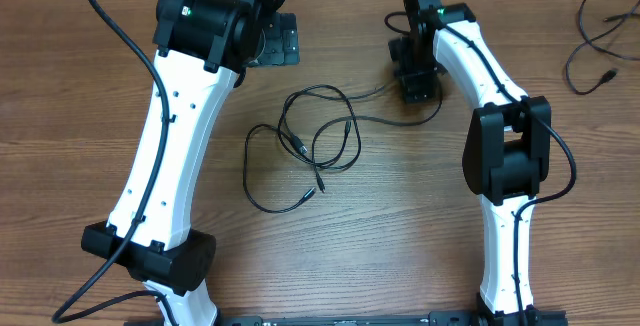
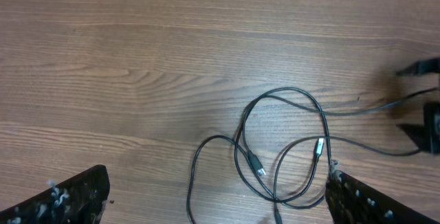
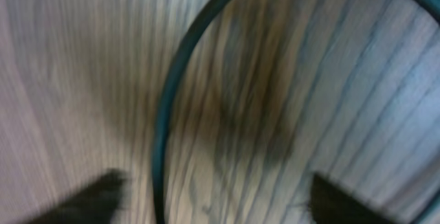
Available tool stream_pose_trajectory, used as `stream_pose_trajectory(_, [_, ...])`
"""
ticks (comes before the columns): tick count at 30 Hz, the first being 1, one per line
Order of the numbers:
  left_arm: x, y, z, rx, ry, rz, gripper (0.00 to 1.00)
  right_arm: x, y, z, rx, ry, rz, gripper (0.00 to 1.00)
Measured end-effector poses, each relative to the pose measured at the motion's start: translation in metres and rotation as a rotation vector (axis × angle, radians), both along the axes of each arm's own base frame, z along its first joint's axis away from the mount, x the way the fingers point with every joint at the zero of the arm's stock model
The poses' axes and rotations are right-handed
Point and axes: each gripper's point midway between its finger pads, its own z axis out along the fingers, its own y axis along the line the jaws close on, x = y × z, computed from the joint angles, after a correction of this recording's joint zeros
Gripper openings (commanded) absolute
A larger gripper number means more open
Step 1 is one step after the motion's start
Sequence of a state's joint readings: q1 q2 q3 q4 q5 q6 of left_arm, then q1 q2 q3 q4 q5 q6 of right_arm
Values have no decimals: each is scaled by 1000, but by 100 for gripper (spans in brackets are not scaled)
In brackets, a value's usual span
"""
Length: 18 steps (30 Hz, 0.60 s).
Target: Untangle cables
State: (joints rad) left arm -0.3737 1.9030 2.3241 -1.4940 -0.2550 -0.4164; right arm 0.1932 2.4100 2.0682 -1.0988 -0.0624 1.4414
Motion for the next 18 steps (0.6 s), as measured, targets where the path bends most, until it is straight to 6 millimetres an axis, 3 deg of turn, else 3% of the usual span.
stream_pose_trajectory(6, [-1, -1, -1, -3, 5, -2, 100, 18, 17, 6, 68, -104, 216, 4])
stream_pose_trajectory(8, [-1, -1, -1, -3, 5, -2, 100, 27, 26, 18, 103, -163, 309, 4])
stream_pose_trajectory(10, [-1, -1, -1, -3, 5, -3, 100, 48, 37, 44, 115, -285, 429, 4])
stream_pose_trajectory(13, [0, -1, -1, -3, 3, -2, 100, 80, 45, 108, 58, -510, 603, 4])
stream_pose_trajectory(16, [0, -1, 0, -4, 1, -2, 100, 94, 43, 205, -77, -751, 734, 4])
stream_pose_trajectory(18, [0, -1, 0, -5, 1, -3, 100, 91, 36, 281, -191, -916, 783, 4])
